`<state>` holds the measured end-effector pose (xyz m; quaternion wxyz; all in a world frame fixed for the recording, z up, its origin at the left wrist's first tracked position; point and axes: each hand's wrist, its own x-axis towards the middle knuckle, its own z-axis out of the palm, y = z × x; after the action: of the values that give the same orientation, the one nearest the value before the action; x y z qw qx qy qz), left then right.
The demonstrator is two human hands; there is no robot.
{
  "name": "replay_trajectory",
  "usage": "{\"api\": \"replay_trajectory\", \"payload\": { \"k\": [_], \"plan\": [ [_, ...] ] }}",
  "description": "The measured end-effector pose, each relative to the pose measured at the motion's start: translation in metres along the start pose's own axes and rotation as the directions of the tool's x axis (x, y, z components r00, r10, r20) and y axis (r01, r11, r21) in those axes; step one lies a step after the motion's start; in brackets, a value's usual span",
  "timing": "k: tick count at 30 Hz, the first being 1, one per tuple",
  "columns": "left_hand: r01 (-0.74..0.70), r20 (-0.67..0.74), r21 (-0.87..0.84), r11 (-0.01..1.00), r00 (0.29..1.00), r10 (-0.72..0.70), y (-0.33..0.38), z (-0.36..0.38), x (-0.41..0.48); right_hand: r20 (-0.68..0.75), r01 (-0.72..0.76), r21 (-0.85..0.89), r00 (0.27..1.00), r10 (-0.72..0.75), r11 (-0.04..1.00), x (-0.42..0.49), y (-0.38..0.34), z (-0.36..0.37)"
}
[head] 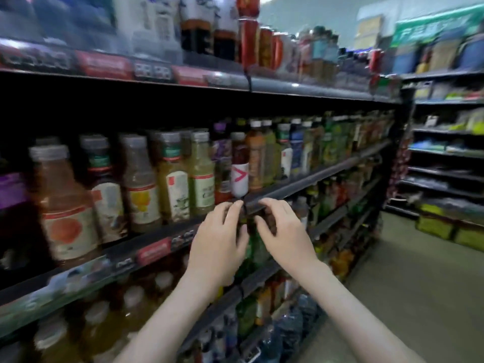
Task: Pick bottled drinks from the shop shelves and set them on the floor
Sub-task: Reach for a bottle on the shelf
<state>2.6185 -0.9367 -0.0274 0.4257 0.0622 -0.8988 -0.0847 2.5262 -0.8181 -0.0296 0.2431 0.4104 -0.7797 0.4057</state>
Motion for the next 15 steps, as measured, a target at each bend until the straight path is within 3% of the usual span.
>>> {"api": "replay_trajectory", "payload": {
  "k": [7, 15],
  "plan": [
    [-0.002, 0.022, -0.087, 0.996, 1.0, 0.004, 0.1, 0.13, 0.092, -0.013, -0.039, -0.011, 0.999, 0.039, 0.999, 0.043, 0.163, -0.085],
    [-0.055, 0.031, -0.097, 0.994, 0.998, 0.059, 0.155, 0.293, 0.198, -0.045, -0.09, 0.019, 0.995, 0.09, 0.996, 0.109, 0.337, -0.112]
  ]
}}
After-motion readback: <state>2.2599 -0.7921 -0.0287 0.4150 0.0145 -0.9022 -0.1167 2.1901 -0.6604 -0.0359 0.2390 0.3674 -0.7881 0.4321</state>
